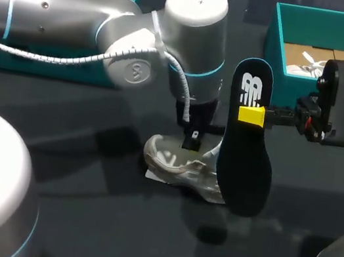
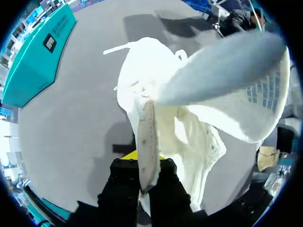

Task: Take the shoe out of the shoebox, open the shoe tongue, remove and reinsert the insole, then place the shoe into the shoebox

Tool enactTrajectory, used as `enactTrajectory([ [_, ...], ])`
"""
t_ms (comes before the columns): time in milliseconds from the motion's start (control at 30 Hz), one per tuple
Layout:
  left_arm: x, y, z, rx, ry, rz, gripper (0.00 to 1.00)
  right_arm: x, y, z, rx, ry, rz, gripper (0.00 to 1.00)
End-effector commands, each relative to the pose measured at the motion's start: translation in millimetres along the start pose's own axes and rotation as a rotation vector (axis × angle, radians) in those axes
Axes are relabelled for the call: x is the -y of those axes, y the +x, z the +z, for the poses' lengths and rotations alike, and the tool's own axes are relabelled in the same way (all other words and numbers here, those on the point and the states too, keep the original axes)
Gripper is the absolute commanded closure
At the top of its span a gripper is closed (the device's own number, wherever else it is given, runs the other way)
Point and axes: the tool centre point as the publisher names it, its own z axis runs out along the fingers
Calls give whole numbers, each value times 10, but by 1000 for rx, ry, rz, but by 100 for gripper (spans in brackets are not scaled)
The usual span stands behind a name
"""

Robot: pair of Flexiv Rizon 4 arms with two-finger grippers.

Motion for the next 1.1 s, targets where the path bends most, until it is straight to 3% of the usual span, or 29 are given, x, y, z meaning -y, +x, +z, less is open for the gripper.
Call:
enactTrajectory([
  [33, -115, 35, -241, -54, 56, 133, 100, 6, 9, 8, 3, 0, 1, 100],
  [400, -115, 35, -241, -54, 56, 133, 100, 6, 9, 8, 3, 0, 1, 100],
  [633, -16, 47, -466, -35, 7, 510, 100, 6, 9, 8, 3, 0, 1, 100],
  [700, 0, 90, -533, 63, -50, 616, 100, 6, 9, 8, 3, 0, 1, 100],
  [1100, -15, 84, -566, 91, -44, 671, 100, 6, 9, 8, 3, 0, 1, 100],
])
